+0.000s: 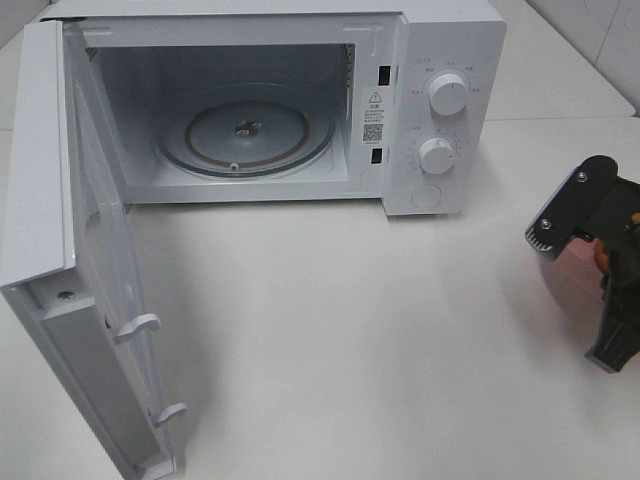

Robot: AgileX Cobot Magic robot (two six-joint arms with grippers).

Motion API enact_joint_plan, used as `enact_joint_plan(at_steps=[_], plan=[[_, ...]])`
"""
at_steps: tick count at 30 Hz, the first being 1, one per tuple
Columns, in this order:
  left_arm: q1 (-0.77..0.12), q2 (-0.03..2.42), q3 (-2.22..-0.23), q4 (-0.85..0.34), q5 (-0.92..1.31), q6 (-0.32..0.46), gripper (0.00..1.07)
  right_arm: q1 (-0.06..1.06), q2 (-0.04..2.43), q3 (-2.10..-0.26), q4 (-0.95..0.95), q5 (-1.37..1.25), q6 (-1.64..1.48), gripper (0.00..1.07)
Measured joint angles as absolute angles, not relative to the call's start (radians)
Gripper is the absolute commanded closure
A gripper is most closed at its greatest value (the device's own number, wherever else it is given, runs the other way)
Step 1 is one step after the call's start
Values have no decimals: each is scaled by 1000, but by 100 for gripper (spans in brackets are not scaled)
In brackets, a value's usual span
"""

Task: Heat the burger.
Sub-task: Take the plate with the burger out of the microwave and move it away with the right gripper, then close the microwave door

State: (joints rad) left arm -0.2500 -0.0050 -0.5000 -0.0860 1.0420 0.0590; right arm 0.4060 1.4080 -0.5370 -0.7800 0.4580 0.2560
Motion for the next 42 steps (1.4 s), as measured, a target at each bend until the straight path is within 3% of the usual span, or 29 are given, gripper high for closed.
enact_joint_plan(at_steps=[14, 17, 19, 22, 24, 27, 29, 38, 42], plan=[[-250, -5, -500, -86, 1042, 59, 106, 397, 1607, -602, -826, 351, 305, 103], [-250, -5, -500, -86, 1042, 59, 106, 397, 1609, -605, -826, 335, 357, 97], [-250, -5, -500, -86, 1042, 59, 106, 397, 1609, -607, -826, 333, 421, 87], [-250, -5, -500, -86, 1042, 59, 106, 397, 1609, -607, -825, 333, 432, 84], [-250, -5, -500, -86, 1042, 59, 106, 397, 1609, -607, -799, 330, 438, 70], [-250, -5, -500, -86, 1042, 59, 106, 397, 1608, -607, -786, 328, 438, 67], [-250, -5, -500, -86, 1042, 59, 106, 397, 1602, -623, -682, 333, 438, 58], [-250, -5, -500, -86, 1042, 59, 106, 397, 1577, -692, -423, 364, 380, 48], [-250, -5, -500, -86, 1042, 59, 106, 397, 1541, -752, -281, 425, 319, 38]])
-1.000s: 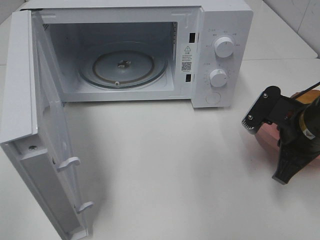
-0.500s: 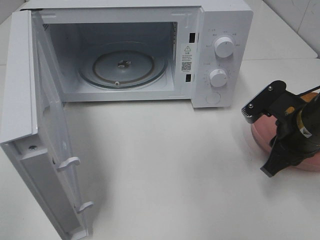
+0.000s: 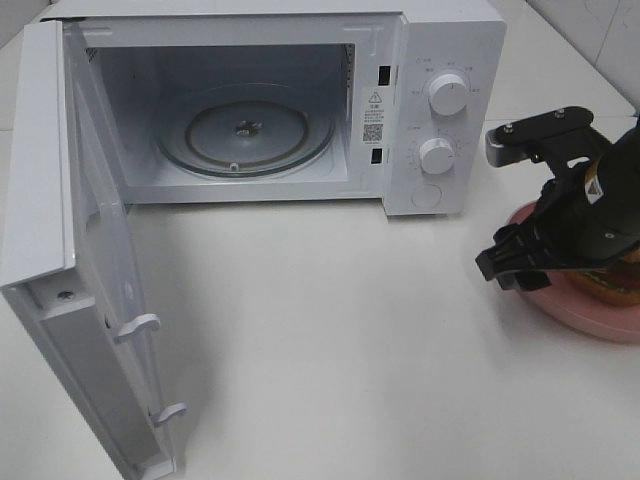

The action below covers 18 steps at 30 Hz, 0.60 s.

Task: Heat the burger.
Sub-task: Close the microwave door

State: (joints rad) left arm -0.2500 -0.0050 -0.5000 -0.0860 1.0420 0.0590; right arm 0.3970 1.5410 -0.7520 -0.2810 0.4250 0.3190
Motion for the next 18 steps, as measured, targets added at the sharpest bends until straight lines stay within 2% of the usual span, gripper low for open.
enact_joint_plan(at_steps=[3, 18], plan=[[-250, -5, -500, -86, 1042, 59, 106, 397, 1527, -814, -211, 509, 304, 32], [-250, -5, -500, -86, 1042, 59, 106, 397, 1523, -988, -139, 769, 285, 31]])
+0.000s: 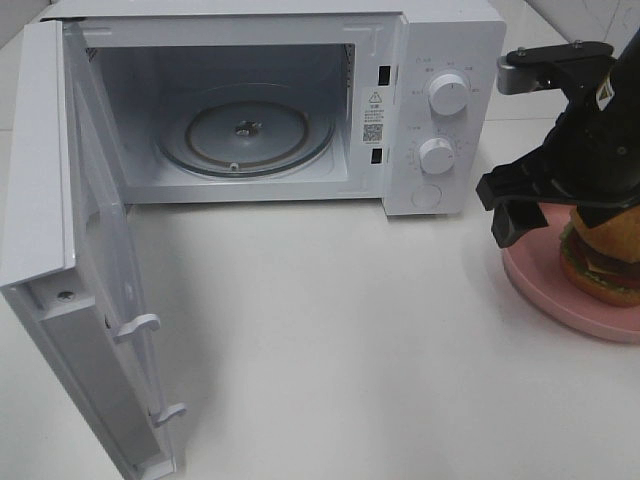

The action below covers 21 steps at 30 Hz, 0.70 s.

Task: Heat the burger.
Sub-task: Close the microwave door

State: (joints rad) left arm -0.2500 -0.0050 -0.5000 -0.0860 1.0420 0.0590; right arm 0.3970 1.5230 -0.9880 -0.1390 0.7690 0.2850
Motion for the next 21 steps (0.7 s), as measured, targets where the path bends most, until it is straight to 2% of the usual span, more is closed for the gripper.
enact_joint_plan(at_steps=[8, 14, 21], plan=[[-250, -5, -500, -86, 1042, 59, 106, 370, 1489, -1034, -156, 801, 276, 31], [-250, -5, -500, -86, 1042, 59, 106, 233, 1412, -1036, -168, 876, 260, 31], [-250, -5, -500, -86, 1042, 59, 106, 174, 1303, -1036, -168, 970, 253, 31]])
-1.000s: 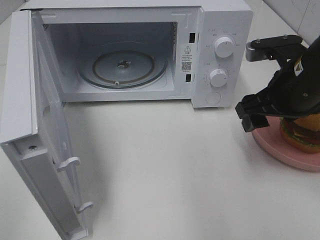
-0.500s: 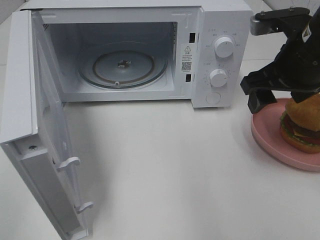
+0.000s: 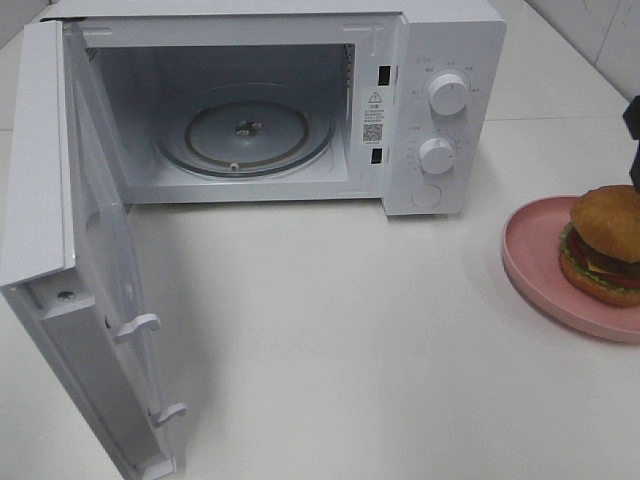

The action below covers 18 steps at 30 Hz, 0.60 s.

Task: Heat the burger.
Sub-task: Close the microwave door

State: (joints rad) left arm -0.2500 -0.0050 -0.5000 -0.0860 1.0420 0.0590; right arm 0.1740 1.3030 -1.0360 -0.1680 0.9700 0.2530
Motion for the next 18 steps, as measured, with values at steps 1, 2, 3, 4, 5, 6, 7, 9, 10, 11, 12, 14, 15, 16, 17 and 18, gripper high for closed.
enact_joint_plan(at_steps=[1, 2, 3, 4, 5, 6, 7, 9, 10, 11, 12, 14, 15, 16, 17, 18], plan=[[-250, -5, -500, -86, 1042, 59, 106, 173, 1260, -1036, -158, 1004, 253, 32], [-250, -5, -500, -86, 1042, 59, 106, 173, 1234, -1036, -147, 1018, 253, 33], [-250, -5, -500, -86, 1042, 59, 106, 173, 1234, -1036, -147, 1018, 253, 33], [-250, -5, -500, -86, 1042, 59, 106, 173, 1188, -1036, -133, 1043, 253, 34], [-250, -5, -500, -86, 1042, 59, 106, 173, 1137, -1036, -120, 1074, 253, 34], [-250, -5, -500, -86, 1042, 59, 106, 173, 1137, -1036, -120, 1074, 253, 34], [-250, -5, -500, -86, 1042, 59, 106, 173, 1113, -1036, -115, 1093, 253, 35], [-250, -5, -500, -86, 1042, 59, 106, 173, 1068, -1036, -114, 1121, 253, 37], [-250, -5, -500, -86, 1042, 59, 106, 173, 1044, -1036, -114, 1136, 253, 37], [-250, -5, -500, -86, 1042, 59, 106, 173, 1044, -1036, -114, 1136, 253, 37], [-250, -5, -500, -86, 1042, 59, 106, 173, 1000, -1036, -114, 1165, 252, 37], [-250, -5, -500, -86, 1042, 59, 106, 173, 950, -1036, -114, 1190, 249, 37], [-250, -5, -500, -86, 1042, 59, 106, 173, 925, -1036, -114, 1201, 244, 37], [-250, -5, -500, -86, 1042, 59, 106, 173, 925, -1036, -114, 1201, 244, 37], [-250, -5, -500, -86, 1042, 59, 106, 173, 878, -1036, -114, 1207, 234, 37], [-250, -5, -500, -86, 1042, 59, 106, 173, 856, -1036, -114, 1208, 232, 37]])
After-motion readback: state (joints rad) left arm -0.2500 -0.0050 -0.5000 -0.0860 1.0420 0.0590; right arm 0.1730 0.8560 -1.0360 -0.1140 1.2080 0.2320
